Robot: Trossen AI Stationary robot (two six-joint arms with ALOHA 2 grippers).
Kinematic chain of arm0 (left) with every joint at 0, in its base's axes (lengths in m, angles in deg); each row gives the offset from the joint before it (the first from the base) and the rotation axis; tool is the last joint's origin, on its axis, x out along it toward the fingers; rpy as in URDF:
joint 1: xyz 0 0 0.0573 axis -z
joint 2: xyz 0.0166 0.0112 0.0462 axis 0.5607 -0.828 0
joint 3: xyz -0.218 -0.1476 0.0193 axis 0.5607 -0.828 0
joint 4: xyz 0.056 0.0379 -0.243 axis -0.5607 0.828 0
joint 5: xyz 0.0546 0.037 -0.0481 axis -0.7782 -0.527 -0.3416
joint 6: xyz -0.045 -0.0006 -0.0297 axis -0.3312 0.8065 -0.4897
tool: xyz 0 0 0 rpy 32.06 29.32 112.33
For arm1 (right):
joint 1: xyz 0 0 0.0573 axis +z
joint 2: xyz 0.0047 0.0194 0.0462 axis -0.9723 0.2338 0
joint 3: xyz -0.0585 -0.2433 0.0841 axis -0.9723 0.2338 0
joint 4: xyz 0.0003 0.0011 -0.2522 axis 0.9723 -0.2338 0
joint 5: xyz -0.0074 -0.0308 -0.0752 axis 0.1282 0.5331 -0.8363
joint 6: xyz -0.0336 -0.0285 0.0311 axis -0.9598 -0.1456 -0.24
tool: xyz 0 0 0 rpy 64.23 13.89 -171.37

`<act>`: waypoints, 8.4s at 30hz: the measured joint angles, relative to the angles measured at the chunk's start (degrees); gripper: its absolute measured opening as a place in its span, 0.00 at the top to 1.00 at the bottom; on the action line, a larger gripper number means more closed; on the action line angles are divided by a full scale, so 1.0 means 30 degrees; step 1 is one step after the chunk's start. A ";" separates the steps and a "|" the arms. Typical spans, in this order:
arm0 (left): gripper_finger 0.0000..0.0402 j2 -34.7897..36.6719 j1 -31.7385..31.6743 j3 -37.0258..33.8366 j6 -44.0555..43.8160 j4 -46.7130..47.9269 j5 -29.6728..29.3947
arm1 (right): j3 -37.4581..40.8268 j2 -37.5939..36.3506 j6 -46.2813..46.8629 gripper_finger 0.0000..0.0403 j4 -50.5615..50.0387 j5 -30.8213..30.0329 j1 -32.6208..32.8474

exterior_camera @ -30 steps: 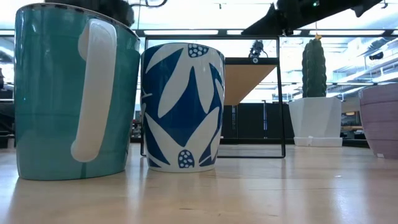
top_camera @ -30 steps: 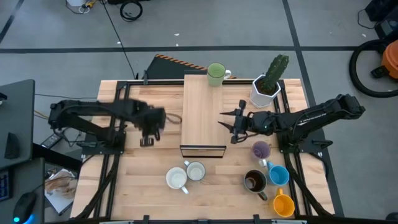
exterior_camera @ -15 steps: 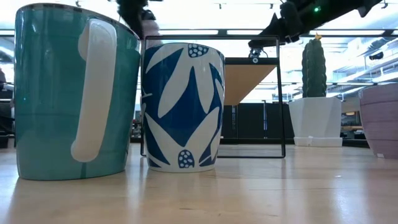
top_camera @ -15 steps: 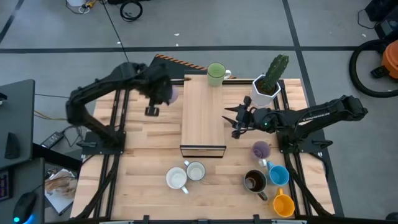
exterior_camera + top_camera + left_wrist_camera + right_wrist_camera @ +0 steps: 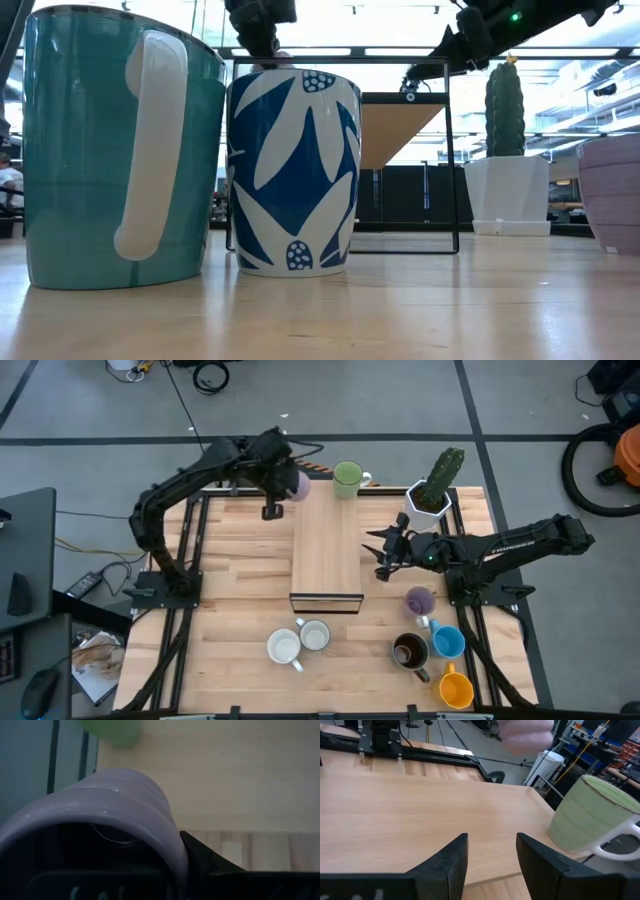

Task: Place coffee mugs
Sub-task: Put the left violet mug on the shelf, then adjust the green mug on the shelf

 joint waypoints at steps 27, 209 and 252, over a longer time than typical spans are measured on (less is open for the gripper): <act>0.90 -0.3115 -0.0736 -0.0015 0.0962 -0.1699 0.0995 | 0.1307 -0.0095 -0.0075 0.57 0.1728 -0.0294 0.0343; 0.55 0.6152 0.2557 -1.2935 -0.3071 -1.2268 0.1854 | 0.1781 0.0010 -0.0369 0.58 0.3173 -0.0702 -0.1654; 0.55 1.2812 0.2594 -2.8278 -0.5595 -2.7067 0.0594 | -0.6073 0.4998 0.2131 0.56 -0.4722 0.2443 -1.3695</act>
